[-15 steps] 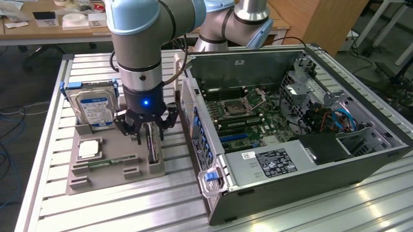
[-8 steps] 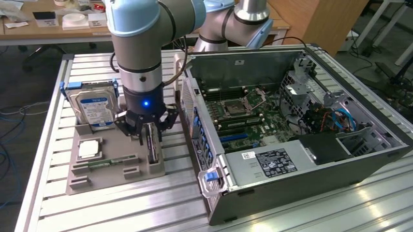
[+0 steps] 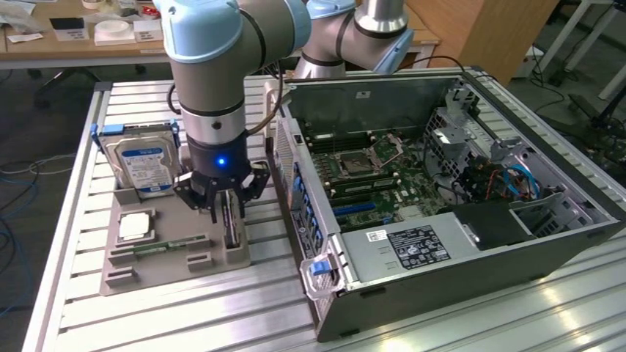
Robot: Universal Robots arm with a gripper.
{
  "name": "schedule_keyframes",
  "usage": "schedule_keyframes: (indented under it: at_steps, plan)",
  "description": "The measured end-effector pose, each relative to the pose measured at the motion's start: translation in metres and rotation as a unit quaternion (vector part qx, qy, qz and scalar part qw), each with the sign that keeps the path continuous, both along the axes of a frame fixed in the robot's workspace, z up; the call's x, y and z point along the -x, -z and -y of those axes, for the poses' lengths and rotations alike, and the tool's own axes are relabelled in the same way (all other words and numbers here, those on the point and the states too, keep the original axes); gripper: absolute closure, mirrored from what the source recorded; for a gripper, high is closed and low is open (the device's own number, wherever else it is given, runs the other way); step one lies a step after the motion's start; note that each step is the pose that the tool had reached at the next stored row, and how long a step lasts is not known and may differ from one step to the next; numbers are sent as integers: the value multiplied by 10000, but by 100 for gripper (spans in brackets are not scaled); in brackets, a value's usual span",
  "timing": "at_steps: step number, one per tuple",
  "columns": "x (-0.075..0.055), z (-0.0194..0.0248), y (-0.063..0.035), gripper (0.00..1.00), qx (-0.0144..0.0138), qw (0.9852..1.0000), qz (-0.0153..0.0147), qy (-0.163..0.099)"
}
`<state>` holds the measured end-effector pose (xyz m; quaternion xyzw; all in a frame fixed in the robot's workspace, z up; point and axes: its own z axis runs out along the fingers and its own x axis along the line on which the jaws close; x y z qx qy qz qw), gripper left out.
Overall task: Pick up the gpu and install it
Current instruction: 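Pick up the gpu and move the gpu toward the slot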
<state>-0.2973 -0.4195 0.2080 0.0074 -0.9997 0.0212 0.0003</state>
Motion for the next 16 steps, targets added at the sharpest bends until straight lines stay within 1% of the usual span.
schedule_keyframes:
  at_steps: [5, 7, 8, 14, 16]
  plan:
    - [-1, -3, 2, 49, 0, 10000, 0, -1]
    - [-3, -4, 4, 51, 0, 10000, 1, 0]
    - [-4, -5, 5, 58, 0, 10000, 1, 1]
    - [-10, -9, 7, 58, 1, 10000, 0, 0]
    - [-10, -10, 9, 59, 1, 10000, 0, 1]
